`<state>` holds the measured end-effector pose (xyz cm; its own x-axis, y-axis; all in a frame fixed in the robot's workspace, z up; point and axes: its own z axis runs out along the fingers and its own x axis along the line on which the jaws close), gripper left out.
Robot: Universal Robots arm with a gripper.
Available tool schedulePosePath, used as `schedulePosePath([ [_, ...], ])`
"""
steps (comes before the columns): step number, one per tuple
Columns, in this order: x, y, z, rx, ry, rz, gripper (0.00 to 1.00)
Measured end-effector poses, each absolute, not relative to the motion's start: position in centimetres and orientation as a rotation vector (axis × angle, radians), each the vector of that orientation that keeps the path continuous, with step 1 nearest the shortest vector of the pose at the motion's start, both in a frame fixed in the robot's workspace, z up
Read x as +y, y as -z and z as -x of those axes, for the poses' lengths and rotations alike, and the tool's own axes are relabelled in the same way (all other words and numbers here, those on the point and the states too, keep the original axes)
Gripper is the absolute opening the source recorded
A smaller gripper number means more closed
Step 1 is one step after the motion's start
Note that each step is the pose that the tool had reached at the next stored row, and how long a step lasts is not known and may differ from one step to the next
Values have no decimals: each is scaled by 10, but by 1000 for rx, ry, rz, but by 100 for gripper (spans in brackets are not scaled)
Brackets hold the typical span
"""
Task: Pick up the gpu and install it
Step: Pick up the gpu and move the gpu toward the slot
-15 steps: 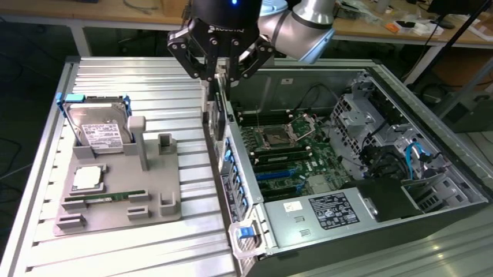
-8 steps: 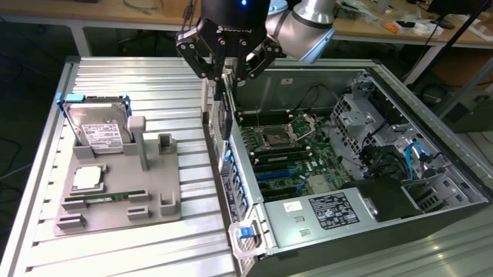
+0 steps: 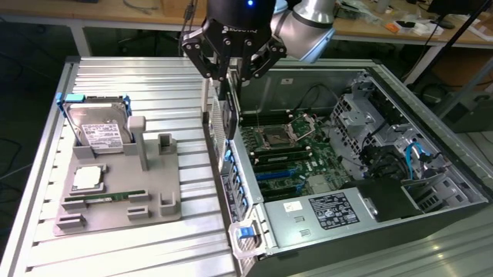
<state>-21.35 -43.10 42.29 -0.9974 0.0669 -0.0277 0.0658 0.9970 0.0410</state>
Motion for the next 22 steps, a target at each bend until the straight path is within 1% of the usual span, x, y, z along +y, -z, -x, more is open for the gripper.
schedulePosePath([
  [22,-431,-423,192,3110,-63,-103,27],
])
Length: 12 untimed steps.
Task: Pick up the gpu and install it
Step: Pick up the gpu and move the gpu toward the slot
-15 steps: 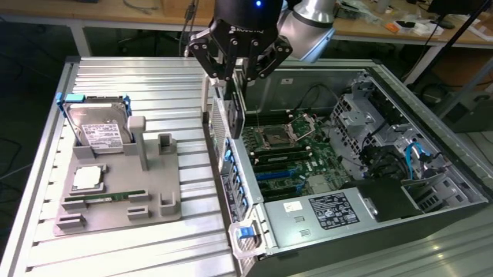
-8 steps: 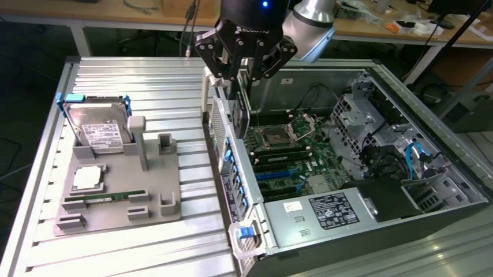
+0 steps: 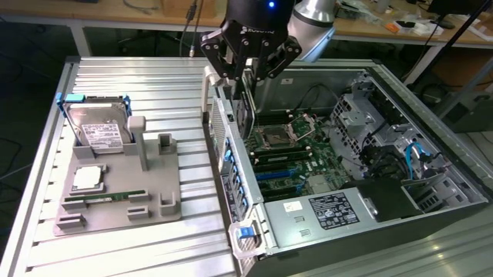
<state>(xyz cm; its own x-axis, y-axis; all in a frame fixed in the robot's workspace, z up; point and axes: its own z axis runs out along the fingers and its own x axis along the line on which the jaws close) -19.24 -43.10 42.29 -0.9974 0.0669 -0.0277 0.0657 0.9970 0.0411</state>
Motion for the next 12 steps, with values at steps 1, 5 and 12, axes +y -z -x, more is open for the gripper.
schedulePosePath([
  [1,-431,-423,192,3110,-62,-103,27],
  [5,-431,-423,189,3110,-62,-103,27],
  [12,-431,-423,182,3110,-62,-103,27],
])
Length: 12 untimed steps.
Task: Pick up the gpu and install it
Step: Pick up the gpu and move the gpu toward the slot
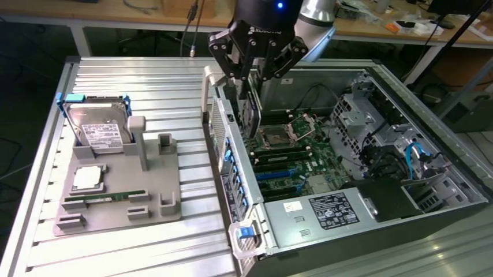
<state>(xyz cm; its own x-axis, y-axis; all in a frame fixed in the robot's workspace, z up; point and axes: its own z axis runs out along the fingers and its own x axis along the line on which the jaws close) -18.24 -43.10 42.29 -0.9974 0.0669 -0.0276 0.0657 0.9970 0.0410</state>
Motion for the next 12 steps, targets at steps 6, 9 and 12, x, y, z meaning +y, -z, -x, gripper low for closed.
schedulePosePath([
  [6,-431,-423,178,3110,-62,-103,27],
  [9,-431,-423,174,3110,-62,-103,27],
  [12,-431,-423,170,3110,-62,-103,27],
])
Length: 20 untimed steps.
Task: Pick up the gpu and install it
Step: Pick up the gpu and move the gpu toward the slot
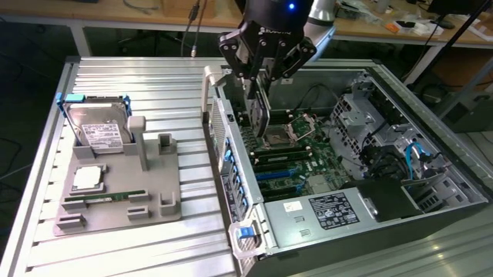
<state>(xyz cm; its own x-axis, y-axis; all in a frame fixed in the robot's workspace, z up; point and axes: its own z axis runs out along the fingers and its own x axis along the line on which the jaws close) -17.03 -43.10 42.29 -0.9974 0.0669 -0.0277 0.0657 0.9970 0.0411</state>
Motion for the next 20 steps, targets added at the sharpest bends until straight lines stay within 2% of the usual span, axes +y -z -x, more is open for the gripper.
schedulePosePath([
  [20,-431,-423,151,3110,-62,-103,27],
])
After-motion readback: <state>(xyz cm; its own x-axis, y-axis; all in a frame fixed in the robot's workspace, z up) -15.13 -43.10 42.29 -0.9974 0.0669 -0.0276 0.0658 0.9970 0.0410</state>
